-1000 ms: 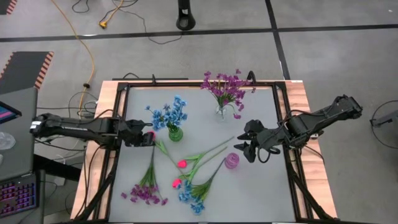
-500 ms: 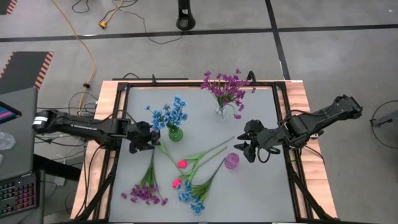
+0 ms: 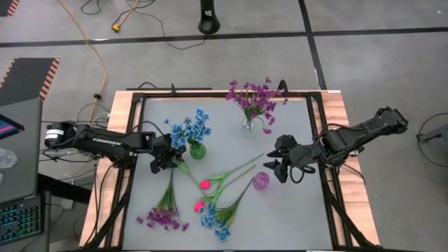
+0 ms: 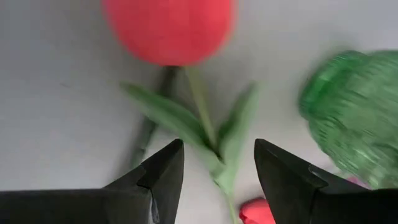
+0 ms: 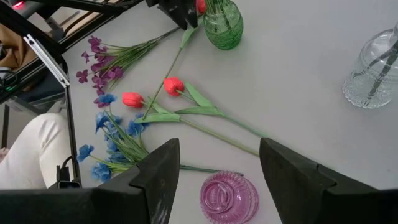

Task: Sort flowers into vase by color
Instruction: Put the top left pink tulip into the purple flower vase

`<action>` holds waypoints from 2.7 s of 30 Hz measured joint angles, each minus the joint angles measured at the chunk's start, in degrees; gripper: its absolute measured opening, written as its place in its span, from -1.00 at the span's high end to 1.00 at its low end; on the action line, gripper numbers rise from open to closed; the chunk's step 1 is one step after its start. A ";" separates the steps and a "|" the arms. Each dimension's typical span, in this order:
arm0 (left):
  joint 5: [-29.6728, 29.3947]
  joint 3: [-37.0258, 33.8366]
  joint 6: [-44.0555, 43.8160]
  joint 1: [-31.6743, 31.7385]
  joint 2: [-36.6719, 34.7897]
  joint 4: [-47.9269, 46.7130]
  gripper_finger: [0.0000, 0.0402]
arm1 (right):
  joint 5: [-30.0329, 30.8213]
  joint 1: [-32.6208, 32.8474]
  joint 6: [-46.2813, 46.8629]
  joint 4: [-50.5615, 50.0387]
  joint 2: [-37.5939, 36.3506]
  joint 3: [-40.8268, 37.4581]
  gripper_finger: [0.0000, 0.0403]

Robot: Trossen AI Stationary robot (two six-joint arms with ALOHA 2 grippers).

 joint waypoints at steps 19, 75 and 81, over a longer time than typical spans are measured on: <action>4.77 0.19 5.08 3.24 4.83 0.19 0.22 | -0.20 0.00 0.00 -0.02 0.00 0.00 -0.23; -31.37 0.00 28.34 -16.90 -31.07 -14.31 1.00 | -0.17 0.00 0.07 6.16 0.02 0.00 -0.23; -33.16 0.00 33.85 -18.78 -34.93 -14.82 1.00 | -0.15 0.00 0.04 6.27 0.02 0.00 -0.23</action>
